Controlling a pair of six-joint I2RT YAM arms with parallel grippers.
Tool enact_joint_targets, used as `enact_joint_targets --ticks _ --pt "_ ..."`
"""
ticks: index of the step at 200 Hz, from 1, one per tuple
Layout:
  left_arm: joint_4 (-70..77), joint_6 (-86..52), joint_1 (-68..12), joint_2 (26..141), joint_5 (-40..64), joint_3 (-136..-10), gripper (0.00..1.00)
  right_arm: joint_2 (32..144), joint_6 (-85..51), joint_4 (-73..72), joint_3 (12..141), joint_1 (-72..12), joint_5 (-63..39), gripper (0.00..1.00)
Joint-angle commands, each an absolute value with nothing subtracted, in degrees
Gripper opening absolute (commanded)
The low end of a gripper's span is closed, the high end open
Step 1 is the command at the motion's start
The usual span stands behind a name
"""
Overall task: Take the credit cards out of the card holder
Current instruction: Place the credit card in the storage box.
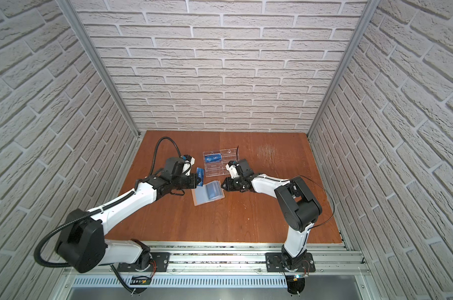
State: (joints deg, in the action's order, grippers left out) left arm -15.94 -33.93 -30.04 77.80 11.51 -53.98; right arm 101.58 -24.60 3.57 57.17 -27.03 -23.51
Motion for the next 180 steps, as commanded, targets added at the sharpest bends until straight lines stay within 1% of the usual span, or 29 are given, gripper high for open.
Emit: enact_joint_targets --ticks 1,5,8,12,23,30,39,44,68,85,100,139,180 --pt "-24.0 -27.2 -30.1 77.4 6.7 -59.1 0.0 97.4 -23.9 2.6 55.5 -27.4 -22.1 0.42" --pt "-24.5 -26.1 -30.1 77.7 6.8 -60.0 0.0 96.9 -23.9 2.6 55.2 -27.4 -21.7 0.45" --pt "-24.9 -25.3 -30.1 78.0 6.8 -60.6 0.0 96.5 -23.9 2.6 55.0 -27.4 -21.3 0.51" --pt "-25.4 -24.4 -30.1 78.3 6.7 -61.4 0.0 95.9 -24.0 2.6 54.7 -27.4 -20.8 0.55" --pt "-27.1 -21.0 -30.1 79.1 6.0 -63.8 0.0 94.4 -23.9 2.6 53.9 -27.3 -19.6 0.6" --pt "-27.9 -18.6 -30.1 79.6 5.6 -65.0 0.0 93.3 -23.8 2.6 53.5 -27.3 -19.2 0.65" --pt "-28.9 -15.3 -30.1 80.2 4.6 -66.6 0.0 92.2 -23.8 2.7 53.1 -27.2 -18.4 0.79" --pt "-29.6 -13.5 -30.1 80.6 3.7 -67.5 0.0 91.6 -23.8 2.8 52.8 -27.2 -18.0 0.84" --pt "-31.7 -3.5 -29.6 83.1 1.6 -71.8 0.0 88.9 -23.9 2.8 51.7 -26.6 -17.1 0.96" --pt "-31.9 2.4 -28.8 85.5 0.9 -74.4 0.0 86.9 -24.0 2.7 50.7 -26.1 -16.0 0.98" --pt "-32.0 8.3 -28.3 87.6 1.5 -76.5 0.0 84.9 -23.9 2.7 49.9 -25.6 -14.5 0.99" --pt "-30.5 22.3 -27.9 94.0 -0.8 -81.2 0.0 79.0 -23.6 1.9 47.2 -25.0 -10.1 0.99" --pt "-32.7 29.2 -28.0 101.8 3.2 -89.8 0.0 74.1 -23.6 0.3 44.6 -24.0 -7.1 1.0"
